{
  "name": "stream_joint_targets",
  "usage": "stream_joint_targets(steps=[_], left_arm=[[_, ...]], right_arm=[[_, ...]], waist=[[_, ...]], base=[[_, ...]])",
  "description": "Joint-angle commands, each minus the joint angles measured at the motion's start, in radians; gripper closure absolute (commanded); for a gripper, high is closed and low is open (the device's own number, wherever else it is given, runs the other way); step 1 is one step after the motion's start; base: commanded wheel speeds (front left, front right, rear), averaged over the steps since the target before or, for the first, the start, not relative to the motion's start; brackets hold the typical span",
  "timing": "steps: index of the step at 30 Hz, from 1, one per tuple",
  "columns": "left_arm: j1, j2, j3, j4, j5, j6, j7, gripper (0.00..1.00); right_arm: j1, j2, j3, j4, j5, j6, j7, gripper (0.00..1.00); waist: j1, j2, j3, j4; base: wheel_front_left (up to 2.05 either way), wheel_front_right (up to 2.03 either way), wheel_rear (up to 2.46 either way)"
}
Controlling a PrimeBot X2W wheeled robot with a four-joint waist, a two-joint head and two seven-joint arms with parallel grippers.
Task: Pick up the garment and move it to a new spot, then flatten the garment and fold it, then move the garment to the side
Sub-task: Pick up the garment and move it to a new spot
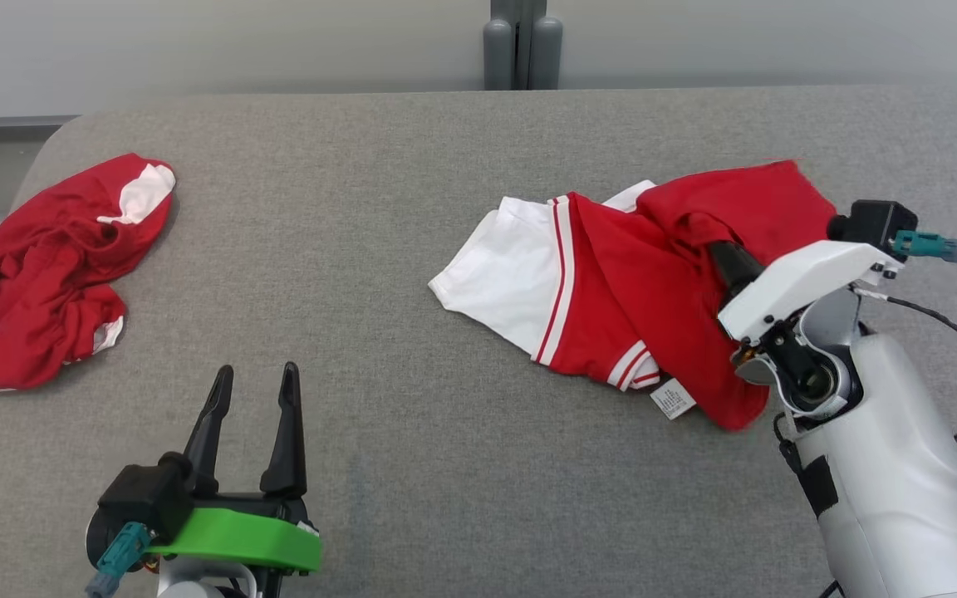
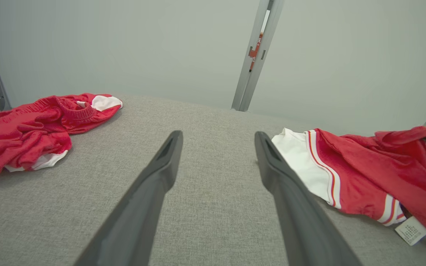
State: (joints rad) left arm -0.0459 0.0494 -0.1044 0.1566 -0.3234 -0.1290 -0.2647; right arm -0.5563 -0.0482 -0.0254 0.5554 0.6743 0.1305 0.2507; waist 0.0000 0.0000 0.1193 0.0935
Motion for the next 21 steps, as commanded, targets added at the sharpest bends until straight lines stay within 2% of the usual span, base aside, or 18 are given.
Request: stream_joint_targets(steps=[1,4,7,9,11,13,15,19,21], left_arm=[[0.012,0.002,0.001,-0.002,-0.002,-0.002,0.001,0.0],[0.018,0.002,0.001,-0.002,-0.006,-0.002,0.001,0.0],[0.023,0.002,-0.002,-0.003,-0.007,-0.002,0.001,0.0],[0.028,0.002,-0.003,-0.003,-0.008,-0.002,0.001,0.0],[0.032,0.002,-0.006,-0.004,-0.008,-0.002,0.001,0.0],[0.03,0.002,-0.012,-0.005,-0.009,-0.002,0.001,0.0],[0.028,0.002,-0.017,-0.006,-0.011,-0.002,0.001,0.0],[0.025,0.003,-0.024,-0.004,-0.012,-0.002,0.001,0.0],[0.026,0.002,-0.022,-0.005,-0.012,-0.002,0.001,0.0]], right_arm=[[0.004,-0.004,0.035,-0.036,0.078,0.001,0.015,1.0],[-0.009,-0.003,0.108,-0.121,0.25,0.001,0.032,1.0],[-0.046,-0.004,0.168,-0.22,0.414,0.001,0.005,1.0],[-0.072,-0.004,0.186,-0.27,0.484,0.001,-0.038,1.0],[-0.093,-0.004,0.189,-0.304,0.504,0.001,-0.086,1.0],[-0.085,-0.02,0.17,-0.293,0.456,0.0,-0.125,1.0],[-0.053,-0.067,0.151,-0.233,0.359,0.0,-0.152,1.0],[-0.001,-0.165,0.081,-0.026,0.081,0.001,-0.194,1.0],[0.014,-0.189,-0.003,0.088,-0.071,0.001,-0.225,1.0]], waist=[[0.0,0.0,-0.017,-0.017],[0.0,0.0,-0.03,-0.027],[0.0,0.0,-0.04,-0.037],[0.0,0.0,-0.043,-0.041],[0.0,0.0,-0.044,-0.041],[0.0,0.0,-0.043,-0.036],[0.0,0.0,-0.039,-0.03],[0.0,0.0,-0.028,-0.016],[0.0,0.0,-0.022,-0.011]], base=[[0.0,0.0,0.0],[0.0,0.0,0.0],[0.0,0.0,0.0],[0.0,0.0,0.0],[0.0,0.0,0.0],[0.0,0.0,0.0],[0.0,0.0,0.0],[0.0,0.0,0.0],[0.0,0.0,0.0]])
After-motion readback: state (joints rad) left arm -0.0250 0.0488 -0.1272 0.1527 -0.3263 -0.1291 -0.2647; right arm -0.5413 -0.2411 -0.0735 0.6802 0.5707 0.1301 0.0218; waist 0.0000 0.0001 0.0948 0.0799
